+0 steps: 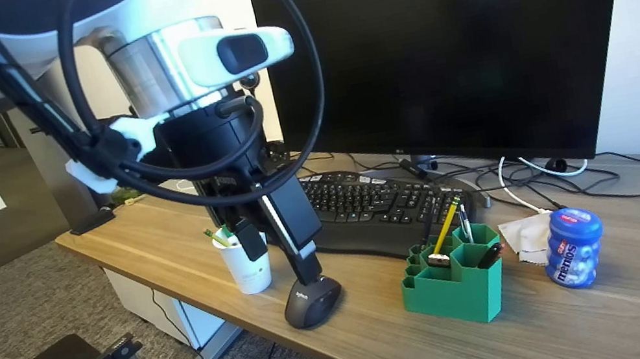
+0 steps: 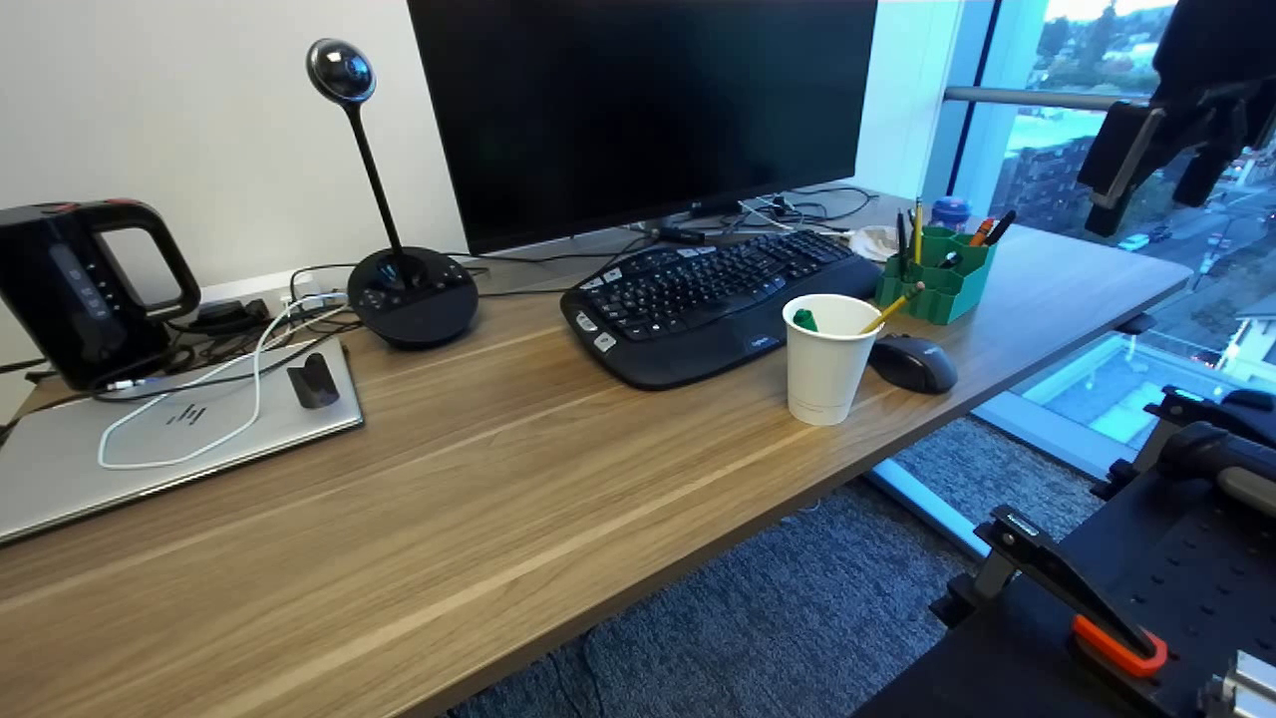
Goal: Move the mouse slightly to the right on the desk, then pick a marker from the rack and put it on the desk
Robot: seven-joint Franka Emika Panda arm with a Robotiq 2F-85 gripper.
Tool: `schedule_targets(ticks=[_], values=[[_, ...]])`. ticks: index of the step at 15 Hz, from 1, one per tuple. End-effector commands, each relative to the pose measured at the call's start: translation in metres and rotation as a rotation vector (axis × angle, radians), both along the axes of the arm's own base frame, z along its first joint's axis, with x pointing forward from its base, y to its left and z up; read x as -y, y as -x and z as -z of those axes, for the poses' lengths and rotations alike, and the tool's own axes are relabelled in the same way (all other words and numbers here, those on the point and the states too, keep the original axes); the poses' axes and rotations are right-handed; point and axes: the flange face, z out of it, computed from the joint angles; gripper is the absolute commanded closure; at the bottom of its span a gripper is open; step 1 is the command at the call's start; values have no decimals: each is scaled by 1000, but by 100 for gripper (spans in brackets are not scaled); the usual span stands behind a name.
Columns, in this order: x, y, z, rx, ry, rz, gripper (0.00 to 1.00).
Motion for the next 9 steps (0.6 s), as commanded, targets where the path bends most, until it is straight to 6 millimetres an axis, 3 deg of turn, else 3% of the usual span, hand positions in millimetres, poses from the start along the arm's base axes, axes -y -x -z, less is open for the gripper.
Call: schedule_targets(ticks=[1, 9], values=[[-1, -16, 10, 21, 26, 80, 0], [-10, -43, 53, -45, 8, 83, 0]])
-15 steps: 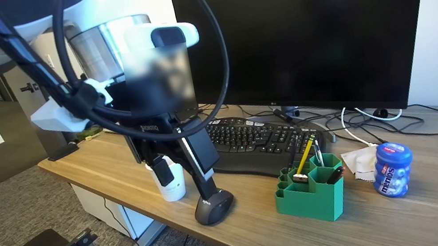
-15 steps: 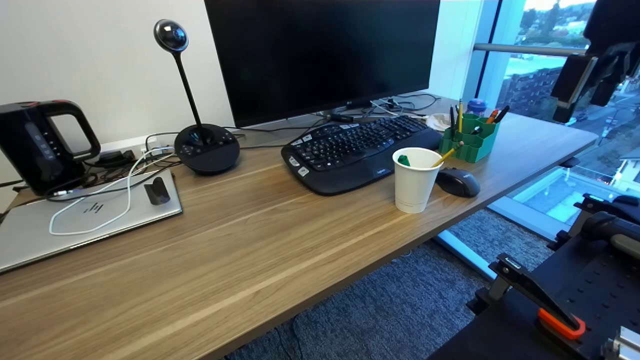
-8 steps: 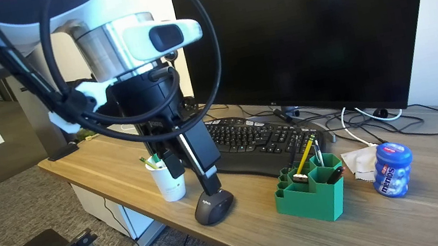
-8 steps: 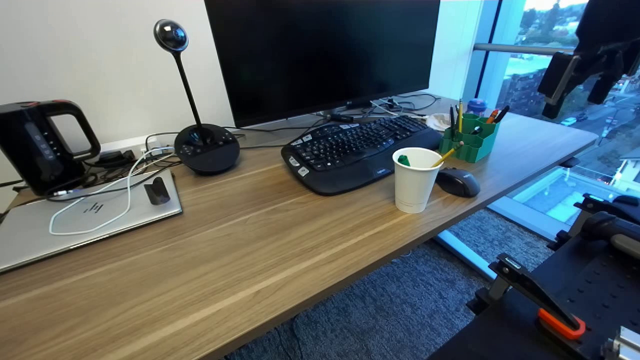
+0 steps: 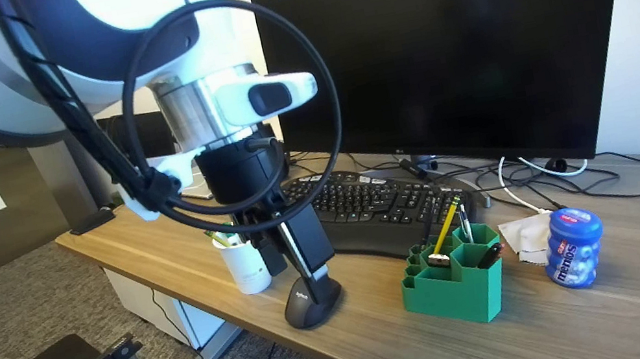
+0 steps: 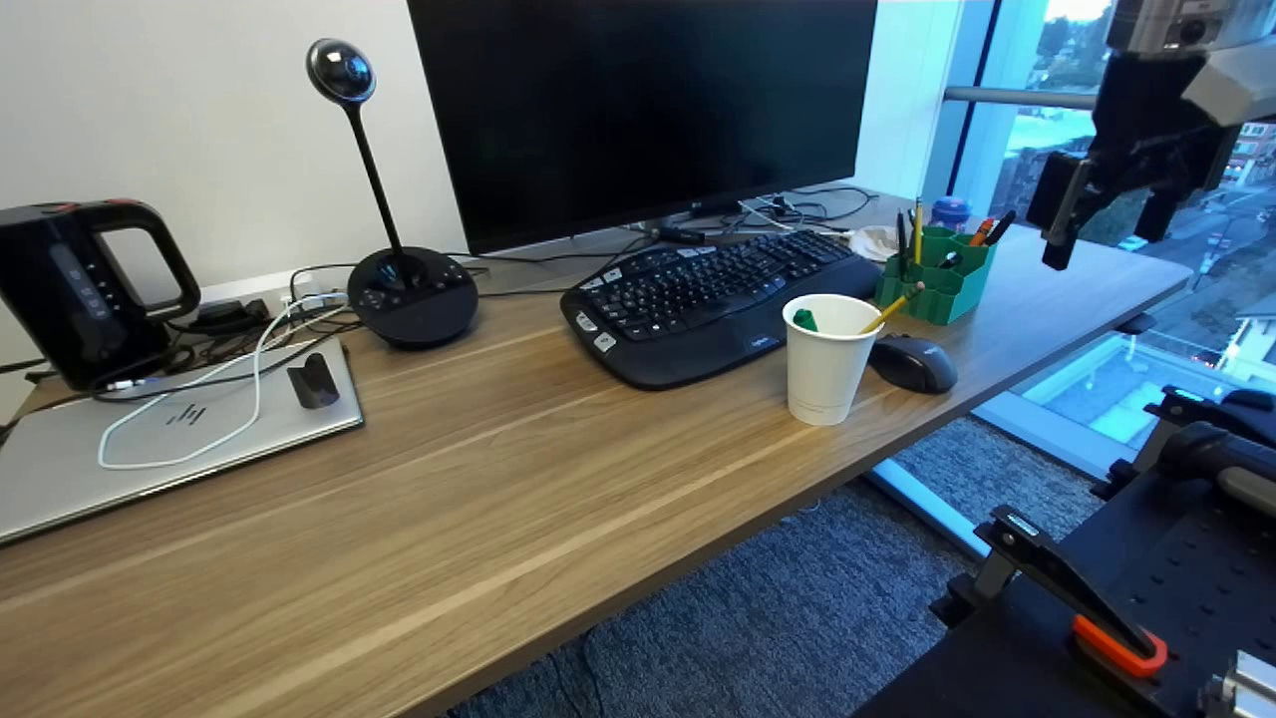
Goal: Move the mouse slightly to the right on the desk, then pick a marker from the rack and put it on the desk
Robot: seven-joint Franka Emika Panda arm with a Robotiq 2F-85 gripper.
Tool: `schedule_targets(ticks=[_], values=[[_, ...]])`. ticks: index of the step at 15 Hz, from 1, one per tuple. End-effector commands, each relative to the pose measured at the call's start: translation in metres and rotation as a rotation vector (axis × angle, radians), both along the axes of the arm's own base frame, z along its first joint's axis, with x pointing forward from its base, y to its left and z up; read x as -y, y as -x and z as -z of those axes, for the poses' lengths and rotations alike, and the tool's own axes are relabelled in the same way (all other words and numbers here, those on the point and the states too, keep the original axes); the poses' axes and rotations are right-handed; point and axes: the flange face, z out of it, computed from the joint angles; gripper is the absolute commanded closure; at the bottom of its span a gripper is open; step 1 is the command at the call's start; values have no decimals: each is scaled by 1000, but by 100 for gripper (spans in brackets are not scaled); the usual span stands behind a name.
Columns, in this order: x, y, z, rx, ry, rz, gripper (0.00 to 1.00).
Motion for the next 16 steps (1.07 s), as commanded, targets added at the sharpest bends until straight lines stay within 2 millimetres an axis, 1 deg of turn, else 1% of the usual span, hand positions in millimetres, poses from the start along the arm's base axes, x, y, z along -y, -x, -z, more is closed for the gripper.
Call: schedule_targets(ticks=[1, 7, 9, 13, 16], values=[[-6, -18, 21, -15, -8, -15, 0], [-19, -34, 42, -15, -43, -23, 0], [-22, -39, 45, 17, -57, -13, 0], [-29, -43, 49, 91, -105, -46, 0], [-31, -44, 52, 72, -126, -106, 0]])
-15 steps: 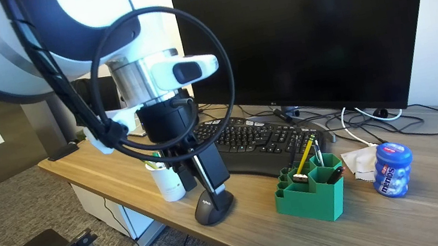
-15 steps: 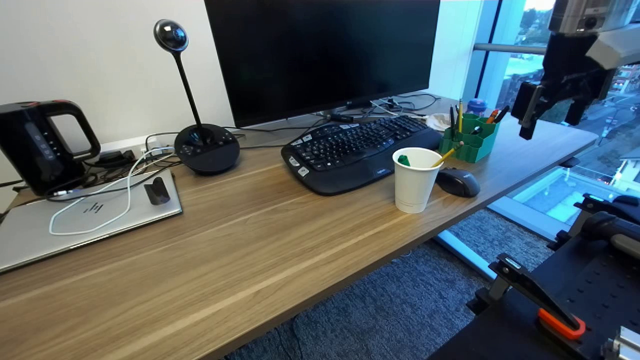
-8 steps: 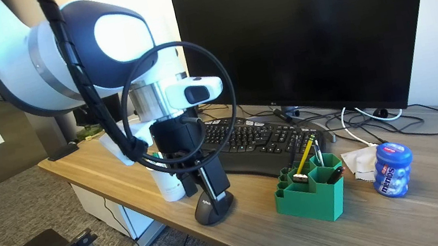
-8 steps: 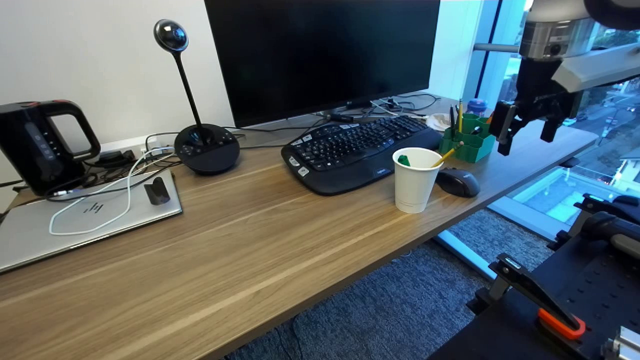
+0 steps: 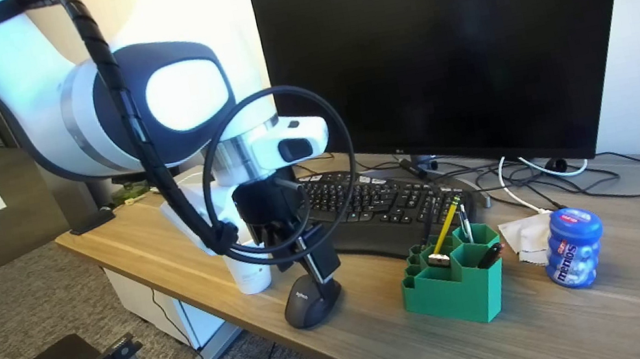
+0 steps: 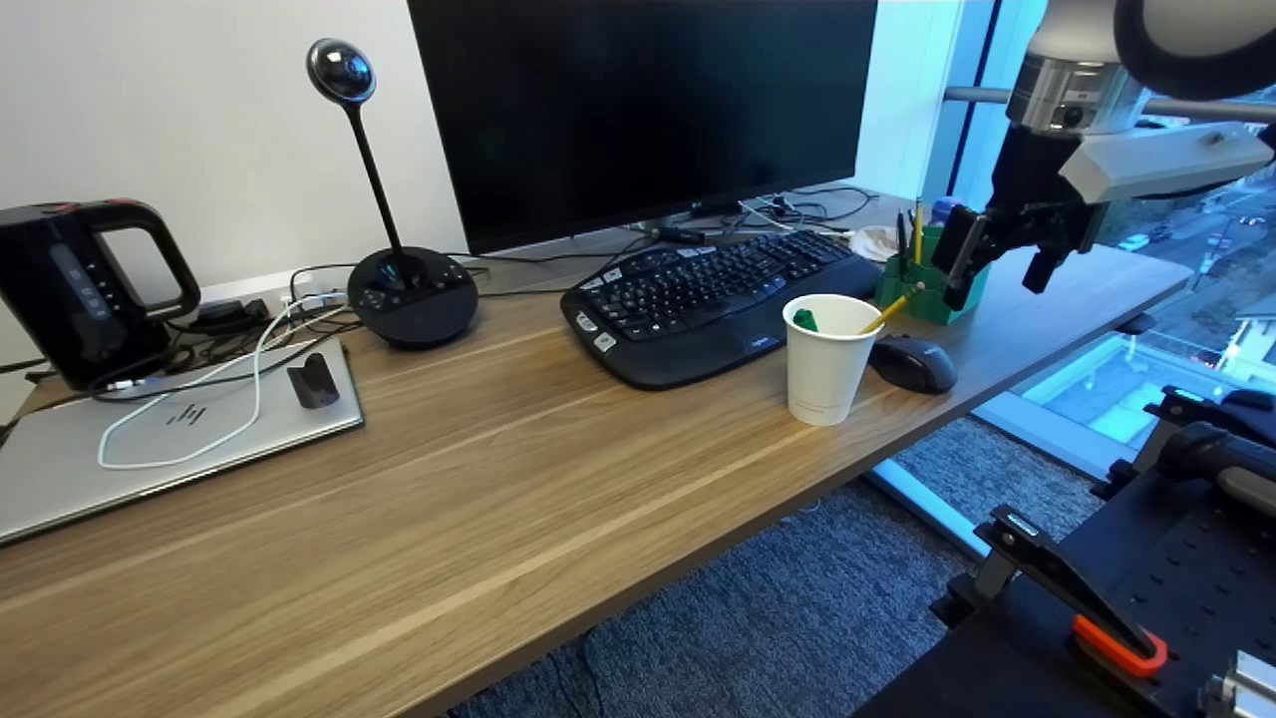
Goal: Move the mouse slightly to the right on the desk, then pick a marker from the rack and put it on the desk
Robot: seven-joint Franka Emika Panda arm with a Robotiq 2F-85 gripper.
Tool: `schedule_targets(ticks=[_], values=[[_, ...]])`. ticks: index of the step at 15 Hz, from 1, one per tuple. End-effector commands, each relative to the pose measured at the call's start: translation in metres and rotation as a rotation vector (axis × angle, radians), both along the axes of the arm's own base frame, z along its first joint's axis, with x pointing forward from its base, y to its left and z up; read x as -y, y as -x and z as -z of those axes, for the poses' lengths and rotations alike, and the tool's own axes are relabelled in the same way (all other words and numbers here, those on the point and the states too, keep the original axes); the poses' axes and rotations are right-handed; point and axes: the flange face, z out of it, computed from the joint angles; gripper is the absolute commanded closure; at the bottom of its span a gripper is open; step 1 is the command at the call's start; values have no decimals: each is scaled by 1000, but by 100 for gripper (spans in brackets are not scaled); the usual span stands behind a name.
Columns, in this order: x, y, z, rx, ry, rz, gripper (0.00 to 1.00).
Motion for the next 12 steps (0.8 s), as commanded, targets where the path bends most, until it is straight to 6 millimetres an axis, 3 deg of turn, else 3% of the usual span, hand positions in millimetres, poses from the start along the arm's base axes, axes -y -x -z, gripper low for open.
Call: schedule_targets(ticks=[1, 6, 12], values=[[-2, -3, 3, -15, -16, -76, 0], [-2, -3, 6, -47, -3, -164, 0], [1, 2, 6, -36, 3, -147, 0]])
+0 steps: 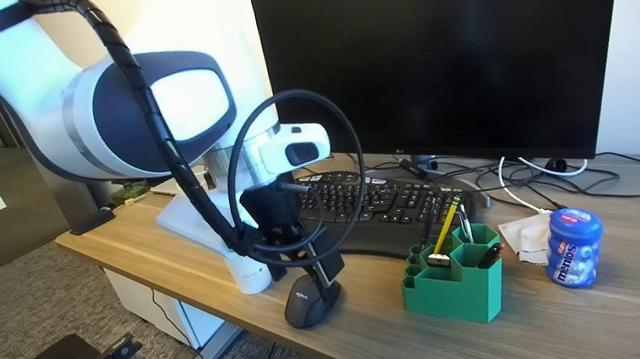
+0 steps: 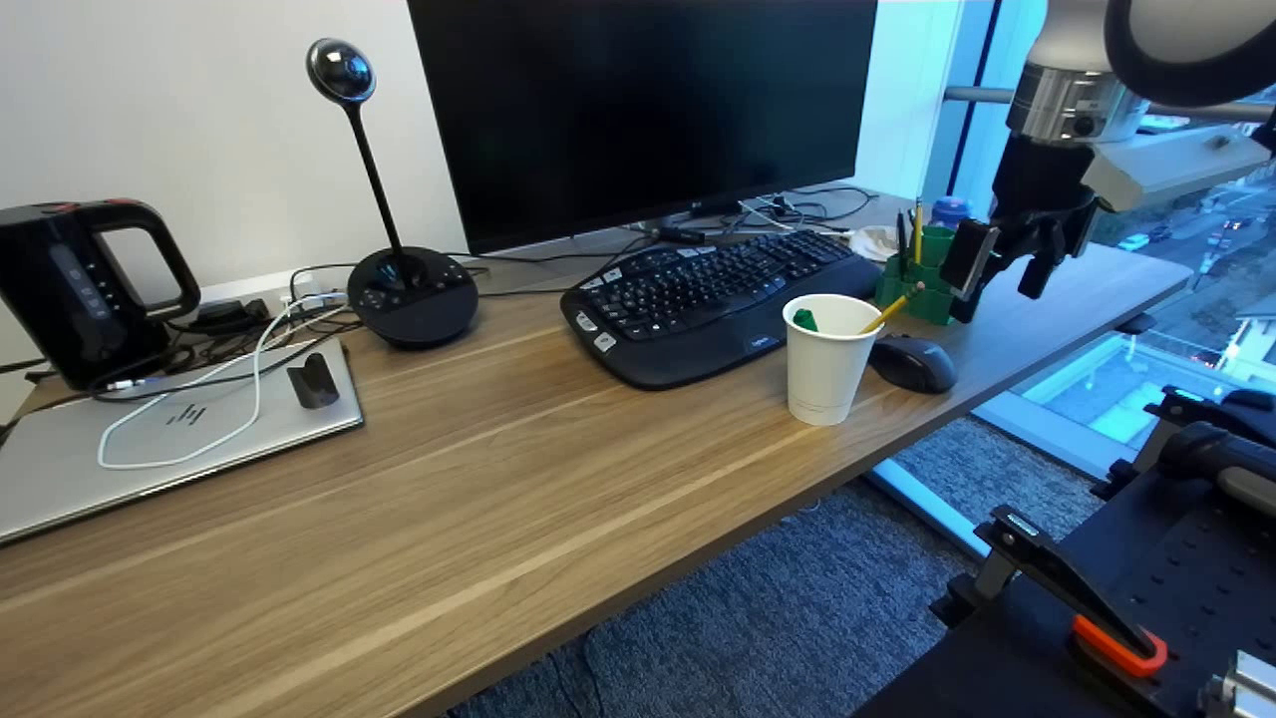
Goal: Move the mouse slightly to the right on the desk, then pick a marker from the rack and put it on the desk
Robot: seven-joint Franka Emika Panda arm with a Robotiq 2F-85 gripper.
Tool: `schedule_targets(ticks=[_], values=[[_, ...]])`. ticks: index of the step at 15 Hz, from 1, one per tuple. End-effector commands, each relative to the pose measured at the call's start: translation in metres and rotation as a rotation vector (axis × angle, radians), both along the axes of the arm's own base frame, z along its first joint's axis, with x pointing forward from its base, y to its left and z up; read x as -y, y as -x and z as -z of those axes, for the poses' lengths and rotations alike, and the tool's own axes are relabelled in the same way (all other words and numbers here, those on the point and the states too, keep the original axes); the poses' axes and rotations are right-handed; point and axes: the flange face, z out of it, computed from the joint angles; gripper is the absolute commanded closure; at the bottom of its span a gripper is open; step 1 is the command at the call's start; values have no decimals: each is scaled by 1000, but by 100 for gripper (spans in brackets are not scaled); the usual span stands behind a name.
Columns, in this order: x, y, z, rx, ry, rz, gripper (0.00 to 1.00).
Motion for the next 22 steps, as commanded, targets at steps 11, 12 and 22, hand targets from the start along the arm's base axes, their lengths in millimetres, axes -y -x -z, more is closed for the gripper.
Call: schedule_targets(ticks=[11, 12, 22], values=[[3, -5, 13, -12, 21, 33, 0], [2, -5, 17, -15, 23, 40, 0], [-20, -21, 33, 2, 12, 90, 0]])
